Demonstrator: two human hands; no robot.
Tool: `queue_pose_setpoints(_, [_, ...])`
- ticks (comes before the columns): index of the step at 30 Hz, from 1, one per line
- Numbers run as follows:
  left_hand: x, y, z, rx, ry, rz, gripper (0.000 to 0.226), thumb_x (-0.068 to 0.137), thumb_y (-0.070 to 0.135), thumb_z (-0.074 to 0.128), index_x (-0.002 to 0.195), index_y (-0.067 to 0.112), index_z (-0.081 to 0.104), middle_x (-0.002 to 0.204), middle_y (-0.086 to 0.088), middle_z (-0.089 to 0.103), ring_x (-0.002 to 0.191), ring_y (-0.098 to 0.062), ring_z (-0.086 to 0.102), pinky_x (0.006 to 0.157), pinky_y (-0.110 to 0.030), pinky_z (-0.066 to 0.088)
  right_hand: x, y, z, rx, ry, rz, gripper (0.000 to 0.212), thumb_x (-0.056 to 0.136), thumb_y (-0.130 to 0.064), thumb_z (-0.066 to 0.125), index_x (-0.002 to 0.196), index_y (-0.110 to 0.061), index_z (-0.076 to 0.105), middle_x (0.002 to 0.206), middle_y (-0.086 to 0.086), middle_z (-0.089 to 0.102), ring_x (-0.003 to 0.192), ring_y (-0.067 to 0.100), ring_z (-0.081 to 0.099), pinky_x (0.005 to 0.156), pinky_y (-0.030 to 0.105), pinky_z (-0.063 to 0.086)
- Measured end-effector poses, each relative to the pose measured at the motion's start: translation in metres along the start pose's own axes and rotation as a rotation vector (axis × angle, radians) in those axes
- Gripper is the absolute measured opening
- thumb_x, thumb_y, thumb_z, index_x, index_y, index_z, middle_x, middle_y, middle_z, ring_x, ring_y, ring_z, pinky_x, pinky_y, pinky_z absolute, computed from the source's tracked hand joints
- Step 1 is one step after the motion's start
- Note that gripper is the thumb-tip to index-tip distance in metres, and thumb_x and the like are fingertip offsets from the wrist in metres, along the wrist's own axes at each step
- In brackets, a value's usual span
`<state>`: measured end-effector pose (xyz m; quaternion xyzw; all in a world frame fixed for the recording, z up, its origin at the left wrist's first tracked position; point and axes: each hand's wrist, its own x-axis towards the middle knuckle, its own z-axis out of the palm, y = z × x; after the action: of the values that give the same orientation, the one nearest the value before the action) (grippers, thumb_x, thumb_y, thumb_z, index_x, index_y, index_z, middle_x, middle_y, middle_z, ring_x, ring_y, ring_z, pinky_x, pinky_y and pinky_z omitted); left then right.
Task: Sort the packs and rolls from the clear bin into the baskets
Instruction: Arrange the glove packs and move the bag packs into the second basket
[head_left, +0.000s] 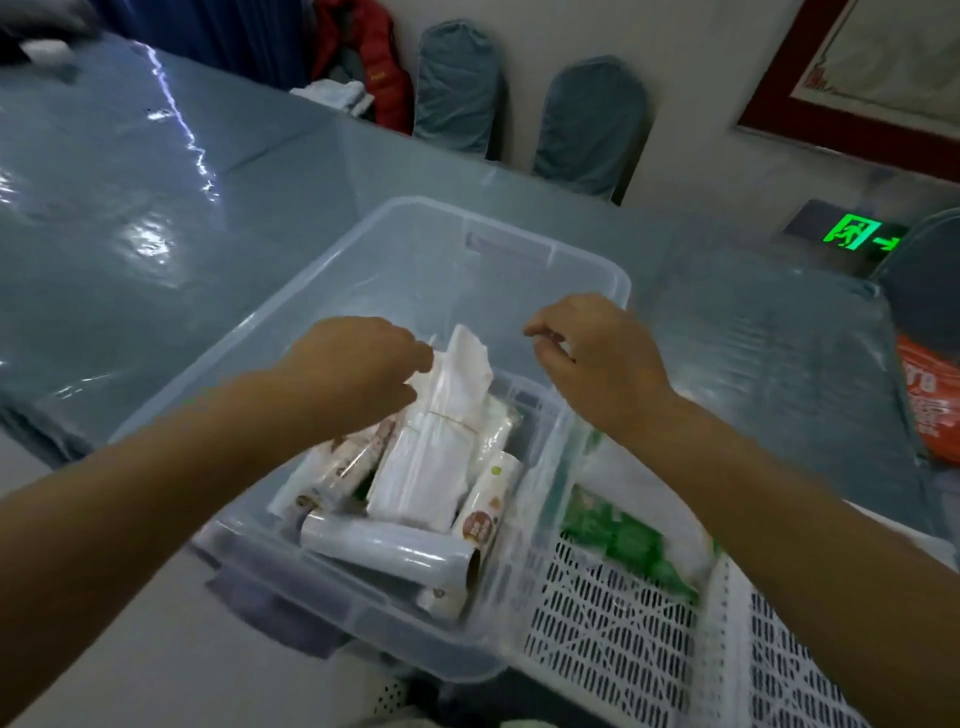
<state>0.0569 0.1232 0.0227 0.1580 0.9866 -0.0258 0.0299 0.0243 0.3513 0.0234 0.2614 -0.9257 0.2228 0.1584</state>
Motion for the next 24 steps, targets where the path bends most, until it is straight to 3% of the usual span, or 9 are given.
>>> queue_pose_setpoints(2, [0.003,-0.039,0.011,0.052,-0.061,0.014,0.032,0.087,0.037,0.052,0.119,0.034,0.052,0.11,0.01,0.063,0.107,-0.016,0.055,0.079,-0.028,0.042,0.02,-0.02,0.03,-0.109,-0.201,0.026,0.021,0.089,-0.019,0.049,0.101,-0.015,0.066,0.103,0.006,0.063,0.097,0.027,0.056,0.075,0.037,0.047])
queue_pose_setpoints(5, [0.01,-0.087,0.022,0.174,-0.021,0.084,0.035,0.085,0.037,0.051,0.119,0.032,0.053,0.11,0.008,0.065,0.103,-0.018,0.058,0.083,-0.029,0.045,0.044,-0.045,0.083,-0.313,-0.534,0.119,0.024,0.09,-0.025,0.046,0.107,-0.016,0.06,0.113,0.008,0.059,0.102,0.031,0.057,0.073,0.032,0.039])
queue_pose_setpoints(10, [0.017,-0.118,0.041,0.159,0.055,0.219,0.033,0.084,0.036,0.05,0.116,0.03,0.057,0.106,0.006,0.067,0.099,-0.019,0.06,0.092,-0.032,0.04,0.051,-0.052,0.152,-0.452,-0.884,0.338,0.033,0.092,-0.017,0.049,0.123,-0.006,0.049,0.129,0.015,0.052,0.116,0.035,0.051,0.089,0.039,0.043])
queue_pose_setpoints(14, [0.016,-0.121,0.053,0.101,0.096,0.289,0.03,0.083,0.037,0.05,0.109,0.029,0.06,0.099,0.007,0.07,0.094,-0.016,0.06,0.094,-0.028,0.032,0.034,-0.047,0.177,-0.244,-0.866,0.574,0.046,0.089,-0.039,0.055,0.118,-0.004,0.043,0.112,0.013,0.059,0.099,0.032,0.059,0.068,0.032,0.04])
queue_pose_setpoints(18, [0.016,-0.125,0.059,0.136,0.169,0.298,0.023,0.081,0.033,0.048,0.097,0.024,0.062,0.083,0.005,0.069,0.084,-0.017,0.06,0.087,-0.028,0.033,0.028,-0.046,0.187,-0.185,-0.848,0.647,0.066,0.08,-0.046,0.065,0.123,-0.002,0.039,0.115,0.014,0.056,0.099,0.03,0.058,0.071,0.032,0.043])
queue_pose_setpoints(22, [0.015,-0.127,0.061,0.155,0.18,0.325,0.018,0.082,0.031,0.049,0.089,0.021,0.062,0.074,0.004,0.067,0.074,-0.019,0.059,0.084,-0.03,0.036,0.03,-0.043,0.183,-0.072,-0.734,0.862,0.062,0.081,-0.023,0.062,0.13,-0.001,0.032,0.112,0.015,0.056,0.093,0.027,0.058,0.066,0.031,0.046])
queue_pose_setpoints(24, [0.015,-0.126,0.06,0.149,0.181,0.329,0.016,0.082,0.031,0.049,0.085,0.02,0.061,0.07,0.004,0.066,0.069,-0.019,0.058,0.082,-0.03,0.037,0.026,-0.042,0.182,-0.028,-0.684,0.931,0.066,0.081,-0.022,0.06,0.135,-0.001,0.027,0.113,0.014,0.055,0.093,0.026,0.057,0.067,0.03,0.046])
